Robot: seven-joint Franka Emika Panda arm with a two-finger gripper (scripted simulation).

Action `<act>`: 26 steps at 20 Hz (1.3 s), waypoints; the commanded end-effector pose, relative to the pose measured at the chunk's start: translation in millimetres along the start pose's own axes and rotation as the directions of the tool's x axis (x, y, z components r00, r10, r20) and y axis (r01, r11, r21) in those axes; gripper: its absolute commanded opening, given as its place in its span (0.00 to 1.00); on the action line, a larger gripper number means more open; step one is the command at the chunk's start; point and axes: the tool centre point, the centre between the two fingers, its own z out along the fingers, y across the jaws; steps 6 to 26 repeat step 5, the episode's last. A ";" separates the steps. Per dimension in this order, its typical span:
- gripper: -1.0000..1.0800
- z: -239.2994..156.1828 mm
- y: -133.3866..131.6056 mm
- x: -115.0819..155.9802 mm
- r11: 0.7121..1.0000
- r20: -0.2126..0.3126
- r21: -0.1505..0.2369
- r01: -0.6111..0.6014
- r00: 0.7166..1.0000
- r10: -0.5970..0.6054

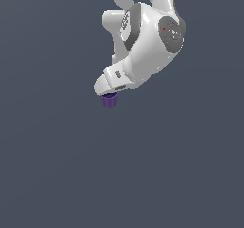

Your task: Pick up the object and move it to a goal position.

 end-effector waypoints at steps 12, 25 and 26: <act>0.00 -9.9 11.8 -13.1 1.000 0.000 -0.002 0.001 1.000 -0.001; 0.00 -9.9 11.8 -13.1 1.000 0.000 -0.002 0.001 1.000 -0.001; 0.00 -9.9 11.8 -13.1 1.000 0.000 -0.002 0.001 1.000 -0.001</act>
